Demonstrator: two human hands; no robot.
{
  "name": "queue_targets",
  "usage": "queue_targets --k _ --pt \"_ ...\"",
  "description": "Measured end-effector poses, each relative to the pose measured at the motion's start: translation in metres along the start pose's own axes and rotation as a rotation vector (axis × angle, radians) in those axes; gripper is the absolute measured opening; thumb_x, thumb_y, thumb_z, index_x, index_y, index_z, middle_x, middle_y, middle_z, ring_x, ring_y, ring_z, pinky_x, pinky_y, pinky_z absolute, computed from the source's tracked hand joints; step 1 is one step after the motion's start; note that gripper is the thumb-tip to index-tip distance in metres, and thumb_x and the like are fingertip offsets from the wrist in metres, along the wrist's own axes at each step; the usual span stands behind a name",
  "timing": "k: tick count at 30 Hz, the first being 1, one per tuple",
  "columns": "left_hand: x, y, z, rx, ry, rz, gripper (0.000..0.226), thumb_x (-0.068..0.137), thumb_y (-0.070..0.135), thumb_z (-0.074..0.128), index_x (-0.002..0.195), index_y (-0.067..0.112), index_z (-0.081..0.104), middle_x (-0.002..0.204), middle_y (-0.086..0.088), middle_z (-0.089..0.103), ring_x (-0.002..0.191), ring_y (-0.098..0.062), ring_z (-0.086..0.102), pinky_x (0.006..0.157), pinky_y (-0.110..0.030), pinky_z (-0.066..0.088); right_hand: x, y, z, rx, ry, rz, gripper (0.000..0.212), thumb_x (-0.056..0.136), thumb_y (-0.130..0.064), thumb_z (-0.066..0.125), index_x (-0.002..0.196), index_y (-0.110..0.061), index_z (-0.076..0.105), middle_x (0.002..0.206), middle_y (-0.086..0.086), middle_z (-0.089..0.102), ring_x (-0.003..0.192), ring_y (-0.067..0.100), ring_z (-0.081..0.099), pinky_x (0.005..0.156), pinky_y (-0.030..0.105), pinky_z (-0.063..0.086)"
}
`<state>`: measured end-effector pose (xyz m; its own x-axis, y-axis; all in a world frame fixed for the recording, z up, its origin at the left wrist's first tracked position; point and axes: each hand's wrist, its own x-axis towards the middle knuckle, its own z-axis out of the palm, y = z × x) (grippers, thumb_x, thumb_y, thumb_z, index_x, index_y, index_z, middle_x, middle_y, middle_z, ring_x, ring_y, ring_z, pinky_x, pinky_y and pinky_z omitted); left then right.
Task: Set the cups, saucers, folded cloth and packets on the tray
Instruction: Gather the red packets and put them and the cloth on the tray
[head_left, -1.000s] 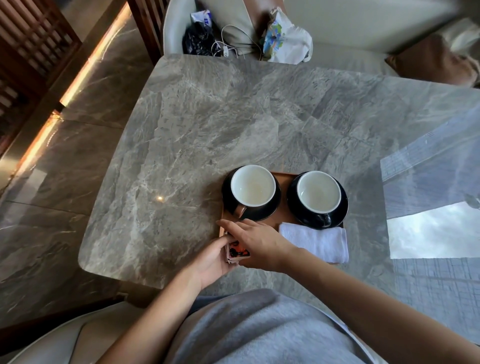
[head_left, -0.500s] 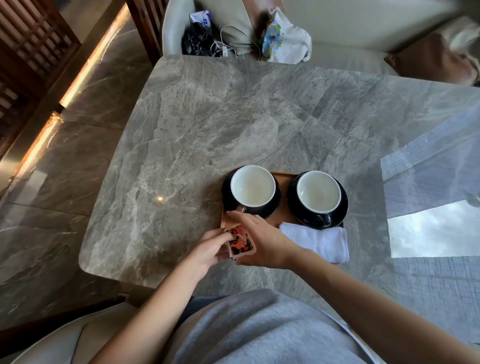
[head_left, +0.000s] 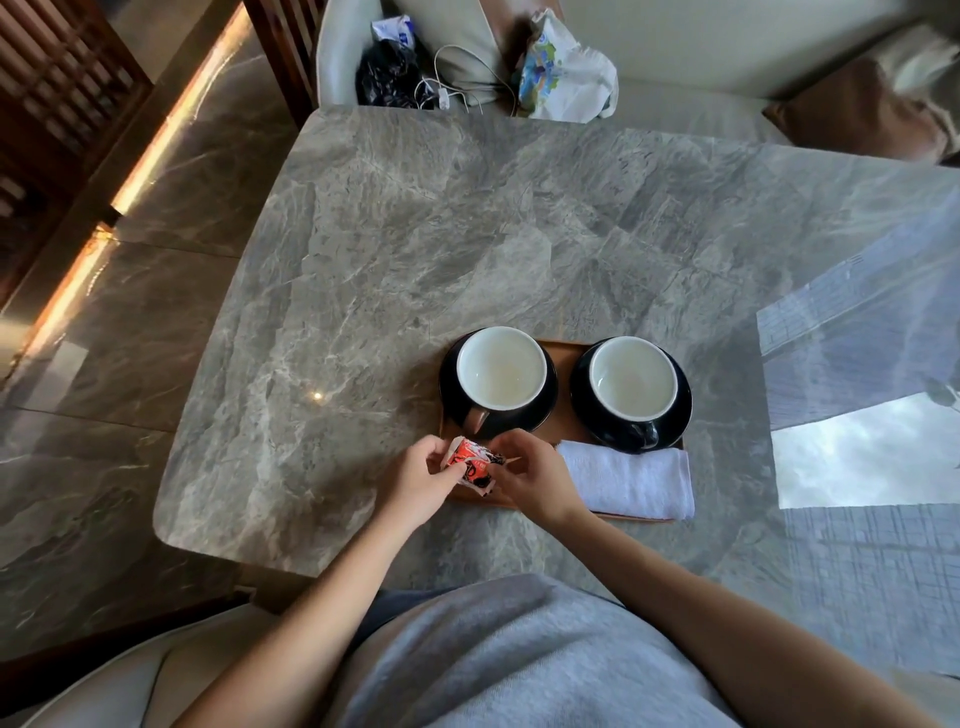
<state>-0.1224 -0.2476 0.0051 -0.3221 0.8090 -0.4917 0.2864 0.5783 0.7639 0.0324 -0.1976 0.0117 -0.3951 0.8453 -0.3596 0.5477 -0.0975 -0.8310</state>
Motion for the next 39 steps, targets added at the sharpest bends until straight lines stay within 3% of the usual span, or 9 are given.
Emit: queue_targets --k 2,5,10,15,20,24,28,32,39 --pt "0.002 -0.003 -0.003 0.222 0.009 0.036 0.011 0.079 0.024 0.068 0.083 0.016 0.062 0.086 -0.004 0.07 0.083 -0.026 0.064 0.079 -0.041 0.052 0.001 0.001 0.001 -0.089 0.002 -0.015 0.02 0.083 -0.015 0.065 0.102 -0.014 0.063 0.095 0.0 0.071 0.081 0.014 0.066 0.076 0.031 0.054" --pt "0.003 -0.007 -0.004 0.551 0.075 0.133 0.02 0.078 0.042 0.064 0.088 0.025 0.061 0.086 0.006 0.071 0.085 -0.019 0.064 0.081 -0.036 0.046 0.002 0.002 0.002 -0.173 -0.004 -0.028 0.022 0.084 -0.017 0.065 0.106 -0.017 0.064 0.097 0.001 0.072 0.08 0.013 0.064 0.075 0.029 0.054" --pt "0.0 -0.007 0.0 0.823 0.148 0.252 0.027 0.078 0.046 0.061 0.096 0.027 0.054 0.097 0.008 0.064 0.1 -0.02 0.052 0.08 -0.036 0.031 0.004 0.003 0.004 -0.258 -0.035 -0.03 0.029 0.082 -0.016 0.063 0.11 -0.017 0.068 0.105 0.006 0.068 0.094 0.02 0.063 0.084 0.036 0.052" --pt "-0.005 -0.011 0.001 0.88 0.114 0.465 0.048 0.074 0.039 0.065 0.117 0.024 0.052 0.119 0.006 0.053 0.118 -0.02 0.045 0.1 -0.041 0.03 0.007 0.0 0.006 -0.258 -0.076 -0.055 0.038 0.08 -0.013 0.06 0.112 -0.031 0.069 0.106 0.005 0.067 0.098 0.017 0.06 0.085 0.033 0.05" --pt "-0.002 -0.014 0.0 0.93 -0.053 0.568 0.055 0.077 0.04 0.063 0.128 0.025 0.047 0.127 0.007 0.049 0.124 -0.017 0.041 0.112 -0.042 0.017 0.006 0.0 0.001 -0.19 -0.1 -0.022 0.032 0.085 -0.006 0.052 0.108 -0.019 0.071 0.108 0.007 0.071 0.1 0.018 0.063 0.087 0.032 0.05" --pt "0.003 -0.01 -0.003 0.957 -0.084 0.56 0.055 0.077 0.045 0.064 0.127 0.027 0.046 0.126 0.007 0.049 0.122 -0.017 0.041 0.111 -0.041 0.016 -0.002 -0.004 -0.012 0.202 -0.121 0.298 0.03 0.098 -0.019 0.043 0.104 -0.001 0.066 0.096 0.017 0.07 0.089 0.03 0.067 0.083 0.041 0.056" --pt "0.004 -0.009 -0.004 0.963 -0.091 0.561 0.051 0.08 0.046 0.06 0.126 0.027 0.047 0.125 0.008 0.049 0.121 -0.016 0.041 0.111 -0.039 0.017 -0.009 -0.015 -0.023 0.558 -0.204 0.593 0.04 0.097 -0.044 0.043 0.105 -0.009 0.059 0.109 0.013 0.069 0.096 0.021 0.068 0.067 0.025 0.056" --pt "0.007 -0.005 -0.006 0.963 -0.114 0.56 0.047 0.08 0.044 0.059 0.123 0.025 0.05 0.123 0.006 0.051 0.12 -0.018 0.042 0.111 -0.04 0.017 -0.011 -0.019 -0.022 0.587 -0.325 0.622 0.042 0.093 -0.055 0.042 0.084 -0.02 0.064 0.091 -0.001 0.074 0.095 0.012 0.065 0.083 0.027 0.051" --pt "0.01 -0.004 -0.01 1.03 -0.155 0.563 0.048 0.08 0.046 0.055 0.122 0.025 0.046 0.12 0.004 0.048 0.118 -0.018 0.042 0.11 -0.04 0.019 -0.005 -0.028 -0.017 0.602 -0.375 0.654 0.04 0.088 -0.061 0.044 0.092 -0.022 0.054 0.111 0.005 0.061 0.108 0.018 0.059 0.094 0.032 0.044"
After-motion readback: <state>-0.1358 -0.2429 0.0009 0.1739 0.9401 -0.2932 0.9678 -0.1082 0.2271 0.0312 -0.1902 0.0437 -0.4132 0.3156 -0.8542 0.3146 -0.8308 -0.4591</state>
